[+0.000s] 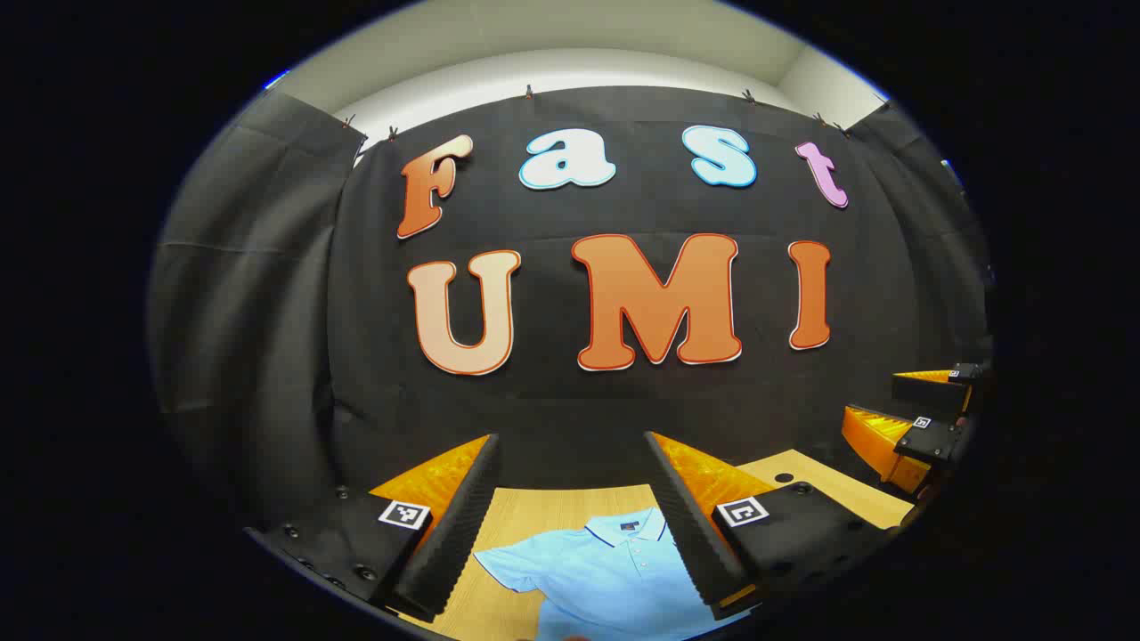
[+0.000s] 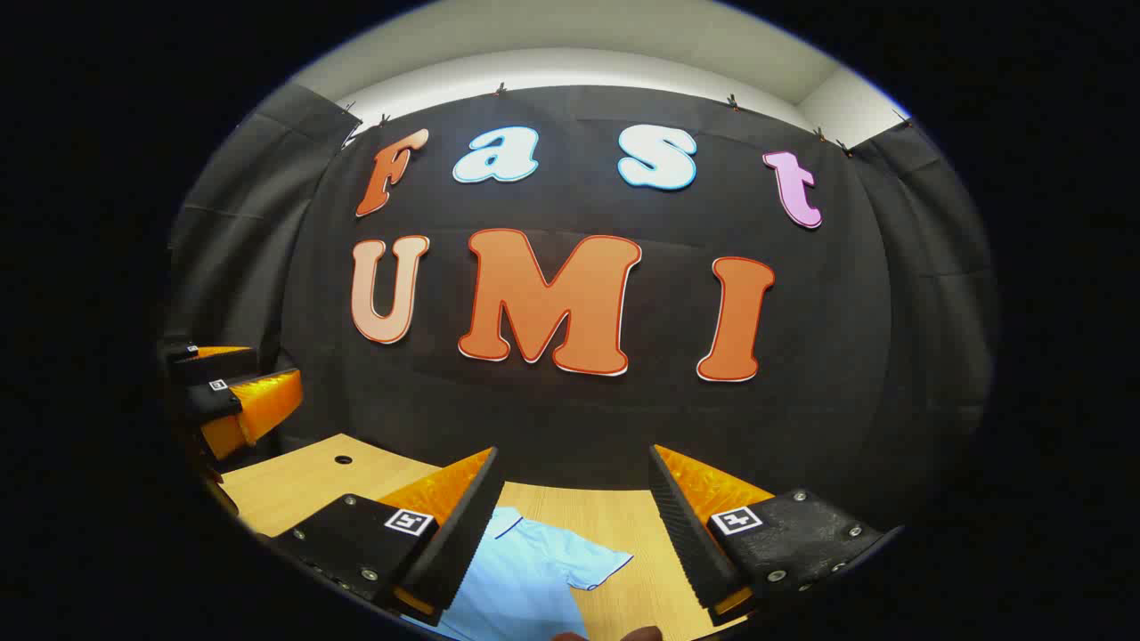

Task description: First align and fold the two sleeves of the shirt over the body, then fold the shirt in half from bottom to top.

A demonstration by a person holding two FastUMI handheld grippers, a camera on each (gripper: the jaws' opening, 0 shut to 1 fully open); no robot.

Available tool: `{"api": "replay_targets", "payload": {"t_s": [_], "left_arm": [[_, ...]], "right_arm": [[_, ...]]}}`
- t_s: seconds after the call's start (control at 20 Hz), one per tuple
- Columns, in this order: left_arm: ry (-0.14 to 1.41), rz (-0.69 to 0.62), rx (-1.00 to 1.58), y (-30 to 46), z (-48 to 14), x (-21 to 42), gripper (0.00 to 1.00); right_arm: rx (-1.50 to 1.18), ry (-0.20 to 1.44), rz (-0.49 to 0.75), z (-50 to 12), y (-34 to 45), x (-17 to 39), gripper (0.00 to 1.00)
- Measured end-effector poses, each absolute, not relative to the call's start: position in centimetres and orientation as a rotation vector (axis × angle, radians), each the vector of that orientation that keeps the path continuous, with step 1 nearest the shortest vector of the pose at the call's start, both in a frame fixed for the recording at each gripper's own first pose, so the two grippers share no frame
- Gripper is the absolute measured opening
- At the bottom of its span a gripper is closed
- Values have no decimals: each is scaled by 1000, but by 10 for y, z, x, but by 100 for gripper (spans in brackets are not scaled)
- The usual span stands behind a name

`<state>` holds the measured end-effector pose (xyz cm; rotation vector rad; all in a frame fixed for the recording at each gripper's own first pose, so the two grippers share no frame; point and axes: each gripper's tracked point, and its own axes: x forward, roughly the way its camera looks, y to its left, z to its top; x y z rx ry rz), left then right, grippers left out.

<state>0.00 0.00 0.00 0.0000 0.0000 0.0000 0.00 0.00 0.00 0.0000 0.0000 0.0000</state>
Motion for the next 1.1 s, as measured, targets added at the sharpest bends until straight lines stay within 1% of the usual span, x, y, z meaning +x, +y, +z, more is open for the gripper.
{"api": "replay_targets", "payload": {"t_s": [0.65,1.1], "left_arm": [[7,15,-5,1,-6,4,100],[51,59,17,7,-19,6,100]], "right_arm": [[0,19,11,-5,-1,15,98],[-29,104,0,-31,-23,49,98]]}}
